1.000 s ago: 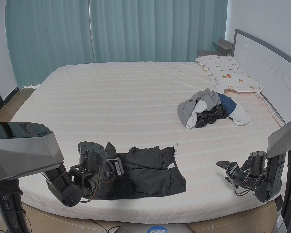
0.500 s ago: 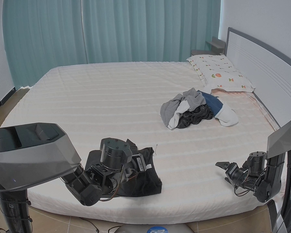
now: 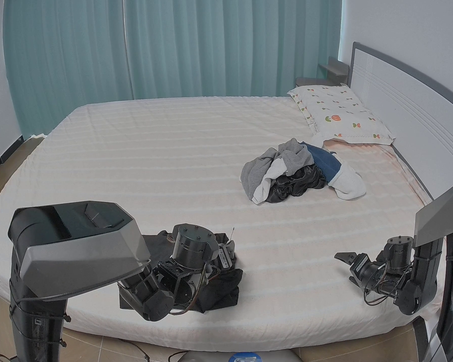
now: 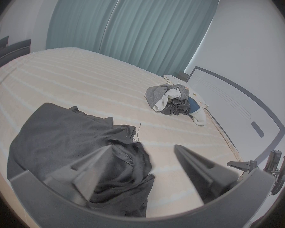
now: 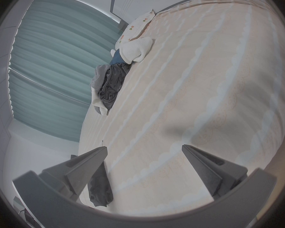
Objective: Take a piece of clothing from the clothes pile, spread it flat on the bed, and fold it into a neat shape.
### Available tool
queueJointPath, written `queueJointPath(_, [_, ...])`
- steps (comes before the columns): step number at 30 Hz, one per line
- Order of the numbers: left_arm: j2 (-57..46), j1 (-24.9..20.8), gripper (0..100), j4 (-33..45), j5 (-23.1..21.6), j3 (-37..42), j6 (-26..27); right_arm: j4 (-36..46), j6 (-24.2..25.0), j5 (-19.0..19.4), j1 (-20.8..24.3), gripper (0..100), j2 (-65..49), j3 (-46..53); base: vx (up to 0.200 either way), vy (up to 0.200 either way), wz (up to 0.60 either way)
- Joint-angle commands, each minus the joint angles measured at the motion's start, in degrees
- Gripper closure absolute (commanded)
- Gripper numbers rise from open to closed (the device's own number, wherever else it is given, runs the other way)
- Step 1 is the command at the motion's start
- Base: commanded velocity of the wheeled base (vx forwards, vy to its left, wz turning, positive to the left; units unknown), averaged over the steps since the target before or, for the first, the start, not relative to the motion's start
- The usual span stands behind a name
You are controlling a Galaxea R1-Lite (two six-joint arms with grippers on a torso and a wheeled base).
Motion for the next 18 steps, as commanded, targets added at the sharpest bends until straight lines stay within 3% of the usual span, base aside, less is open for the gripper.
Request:
queueJointPath(1, [0.35,0.02,0,-0.07,-0.01,0.25,-1.63,-0.41,0.0,0.03,0.01,0,0.16,-0.02,0.0,0.0,0.0])
queueJointPath(8, [-4.58,1.34,0,-0.6,-0.45,5.79,-3.39,-0.41,0.0,0.03,0.01,0,0.07,0.16,0.0,0.0,0.0])
queueJointPath(14, [-7.04,5.74,0,-3.06,-2.64,15.55,-5.94,-0.41,0.0,0.03,0.28,0,0.07,0.24,0.0,0.0,0.0])
queueJointPath(18, [-6.95,9.87,0,-13.08,-8.44,26.53,-6.29,-0.41,0.0,0.03,0.36,0,0.16,0.33,0.0,0.0,0.0])
